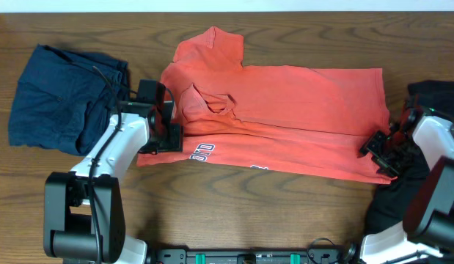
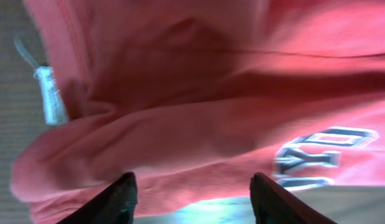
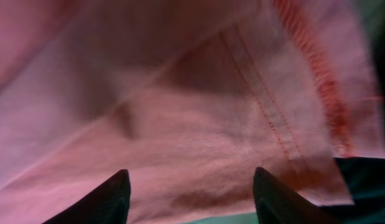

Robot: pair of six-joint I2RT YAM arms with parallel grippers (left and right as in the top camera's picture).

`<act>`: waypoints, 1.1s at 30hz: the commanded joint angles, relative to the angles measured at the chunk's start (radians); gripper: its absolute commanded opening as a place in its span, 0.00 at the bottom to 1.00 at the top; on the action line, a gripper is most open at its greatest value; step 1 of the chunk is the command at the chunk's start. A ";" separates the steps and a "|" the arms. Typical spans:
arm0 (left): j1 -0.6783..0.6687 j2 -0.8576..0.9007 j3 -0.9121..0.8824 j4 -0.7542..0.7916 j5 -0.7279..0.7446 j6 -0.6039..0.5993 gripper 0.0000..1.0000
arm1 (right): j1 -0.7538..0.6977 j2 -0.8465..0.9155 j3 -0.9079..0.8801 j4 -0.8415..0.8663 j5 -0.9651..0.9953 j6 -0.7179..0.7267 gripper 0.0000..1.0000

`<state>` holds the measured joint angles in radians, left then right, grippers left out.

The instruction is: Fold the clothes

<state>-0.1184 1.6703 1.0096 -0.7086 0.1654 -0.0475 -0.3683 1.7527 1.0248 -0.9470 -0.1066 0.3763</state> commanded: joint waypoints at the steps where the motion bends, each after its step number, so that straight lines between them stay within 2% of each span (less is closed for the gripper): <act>1: 0.009 0.010 -0.039 0.009 -0.097 0.008 0.63 | 0.005 0.062 0.000 -0.012 0.002 0.026 0.64; 4: 0.021 0.010 -0.084 0.040 -0.100 0.004 0.64 | 0.005 0.094 0.000 -0.011 0.005 0.026 0.65; 6: 0.033 0.010 -0.117 0.070 -0.100 0.001 0.63 | 0.005 0.098 -0.002 -0.011 0.005 0.020 0.63; 8: 0.048 0.010 -0.147 0.092 -0.100 -0.002 0.52 | 0.005 0.098 -0.006 -0.013 0.005 0.009 0.59; 10: 0.070 0.010 -0.174 0.105 -0.106 -0.005 0.28 | 0.005 0.098 -0.010 -0.017 0.005 -0.002 0.53; 12: 0.100 0.010 -0.194 0.099 -0.150 -0.065 0.06 | 0.006 0.098 -0.011 -0.020 -0.003 -0.025 0.52; 17: 0.218 0.006 -0.204 0.029 -0.177 -0.183 0.06 | 0.009 0.082 -0.011 -0.021 -0.015 -0.096 0.52; 19: 0.270 0.002 -0.204 0.001 -0.178 -0.180 0.06 | 0.009 0.056 -0.011 0.000 -0.025 -0.109 0.54; 22: 0.311 -0.005 -0.203 -0.024 -0.177 -0.150 0.06 | 0.009 0.013 -0.011 0.055 -0.145 -0.176 0.57; 26: 0.314 -0.020 -0.202 -0.035 -0.170 -0.148 0.07 | 0.009 0.000 -0.011 0.120 -0.209 -0.168 0.59; 29: 0.314 -0.040 -0.185 -0.036 -0.148 -0.148 0.17 | 0.010 0.000 -0.011 0.156 -0.208 -0.144 0.60; 33: 0.314 -0.093 -0.148 -0.060 -0.146 -0.148 0.38 | 0.011 0.000 -0.012 0.195 -0.208 -0.117 0.59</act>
<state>0.1890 1.6279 0.8383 -0.7540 0.0437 -0.1848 -0.3679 1.7733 1.0191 -0.7582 -0.2916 0.2420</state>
